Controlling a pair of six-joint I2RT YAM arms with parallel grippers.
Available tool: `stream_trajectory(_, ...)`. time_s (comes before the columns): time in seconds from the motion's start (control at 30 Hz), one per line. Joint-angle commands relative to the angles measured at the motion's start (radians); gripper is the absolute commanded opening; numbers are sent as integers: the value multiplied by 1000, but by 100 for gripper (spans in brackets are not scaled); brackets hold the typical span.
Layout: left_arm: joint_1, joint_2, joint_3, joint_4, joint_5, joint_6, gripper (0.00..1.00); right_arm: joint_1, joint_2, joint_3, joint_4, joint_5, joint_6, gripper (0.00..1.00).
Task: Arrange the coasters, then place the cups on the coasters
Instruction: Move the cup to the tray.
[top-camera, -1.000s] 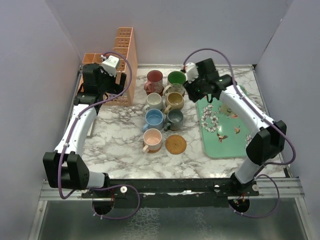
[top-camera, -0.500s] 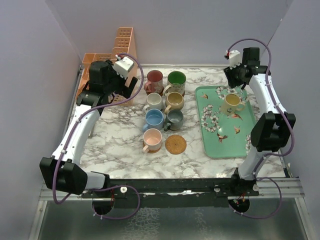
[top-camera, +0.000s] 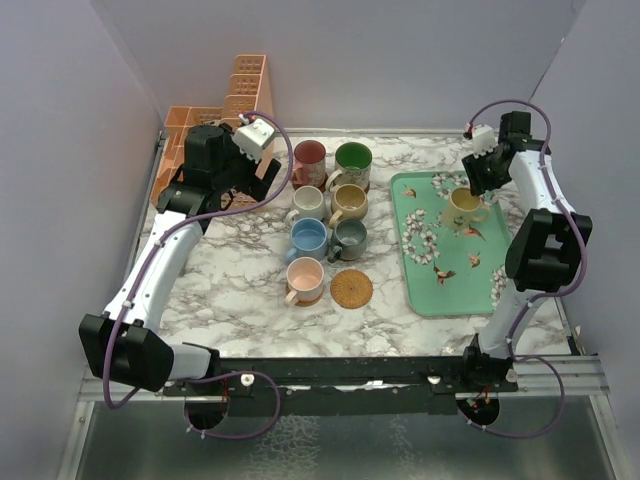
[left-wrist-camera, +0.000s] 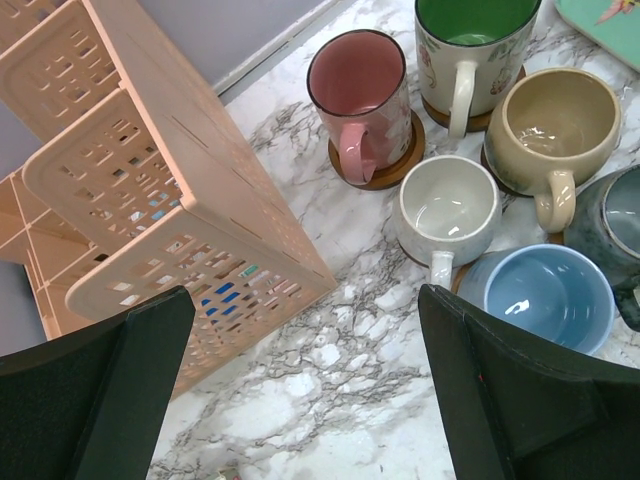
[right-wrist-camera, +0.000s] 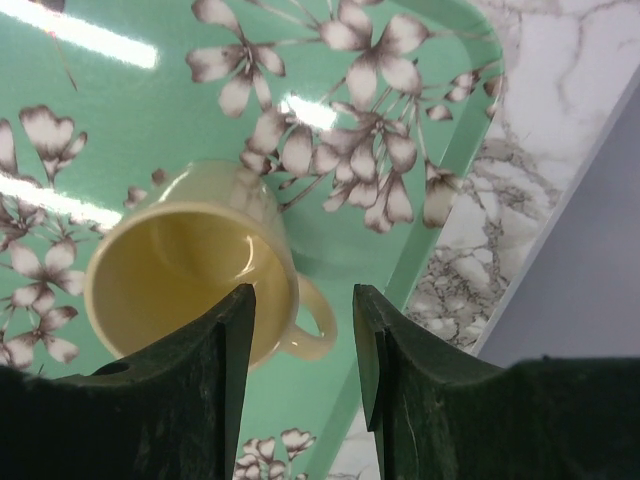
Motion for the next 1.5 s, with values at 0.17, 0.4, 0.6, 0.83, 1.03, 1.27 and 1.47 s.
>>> stream_trajectory(0.17,-5,-25,-20,4,31,3,99,-67,-2,-45,-72,-155,52,44)
stream_trajectory(0.4,-5,-28,-25,10,32,7,99,-82,-12,-98,-92,-235,85,42)
stream_trajectory(0.6,-5,-33,-26,9,33,15,99,-86,-49,-145,-98,-277,112,40)
stream_trajectory(0.83,-5,-29,-28,9,43,16,99,-86,-118,-214,-111,-315,134,40)
stream_trajectory(1.03,-6,-24,-22,9,50,15,99,-86,-173,-276,-105,-310,156,40)
stream_trajectory(1.27,-10,-25,-26,10,54,16,99,-86,-233,-349,-91,-334,177,43)
stream_trajectory(1.47,-11,-33,-36,10,54,21,99,-86,-275,-389,-104,-395,170,66)
